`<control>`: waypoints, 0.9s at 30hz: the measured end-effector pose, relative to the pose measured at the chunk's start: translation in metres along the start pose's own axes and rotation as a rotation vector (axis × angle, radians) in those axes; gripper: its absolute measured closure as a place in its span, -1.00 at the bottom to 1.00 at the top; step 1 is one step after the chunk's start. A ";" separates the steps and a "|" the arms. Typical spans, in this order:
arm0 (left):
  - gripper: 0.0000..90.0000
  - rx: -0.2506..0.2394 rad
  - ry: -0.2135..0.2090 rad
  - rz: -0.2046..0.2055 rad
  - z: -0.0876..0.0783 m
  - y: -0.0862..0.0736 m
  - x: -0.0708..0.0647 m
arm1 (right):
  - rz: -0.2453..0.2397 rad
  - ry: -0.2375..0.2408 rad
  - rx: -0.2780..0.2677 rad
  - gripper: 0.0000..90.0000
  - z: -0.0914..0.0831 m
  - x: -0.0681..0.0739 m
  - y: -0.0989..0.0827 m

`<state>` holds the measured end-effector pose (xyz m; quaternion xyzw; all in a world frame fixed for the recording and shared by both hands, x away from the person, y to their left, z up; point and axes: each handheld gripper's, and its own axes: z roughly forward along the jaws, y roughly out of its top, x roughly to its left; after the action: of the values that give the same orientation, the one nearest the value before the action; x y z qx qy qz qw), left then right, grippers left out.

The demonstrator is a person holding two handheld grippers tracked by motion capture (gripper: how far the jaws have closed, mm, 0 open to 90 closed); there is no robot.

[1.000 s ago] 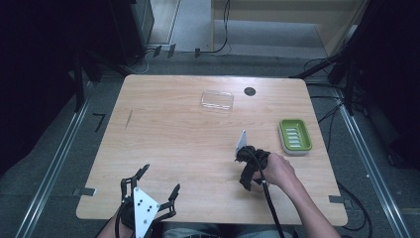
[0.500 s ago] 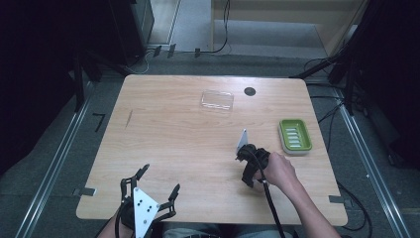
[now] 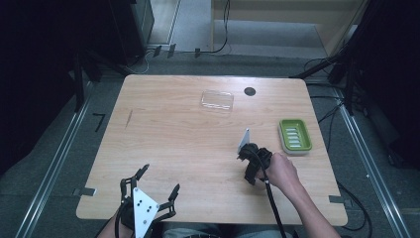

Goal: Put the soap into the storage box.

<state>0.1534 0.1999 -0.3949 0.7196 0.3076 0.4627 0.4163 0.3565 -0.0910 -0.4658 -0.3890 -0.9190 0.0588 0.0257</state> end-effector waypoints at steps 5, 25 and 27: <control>-0.78 0.001 0.000 -0.001 0.000 0.000 0.000 | -0.009 -0.003 0.001 -0.26 0.000 0.000 0.000; -0.78 0.002 -0.002 -0.006 0.000 0.000 0.001 | -0.007 0.007 -0.017 -0.26 -0.015 -0.009 -0.009; -0.78 0.000 -0.001 -0.008 0.000 0.000 0.001 | 0.000 0.002 -0.012 -0.26 -0.016 -0.012 -0.011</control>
<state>0.1540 0.2005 -0.3948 0.7188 0.3102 0.4608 0.4181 0.3582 -0.1059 -0.4484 -0.3894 -0.9192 0.0531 0.0242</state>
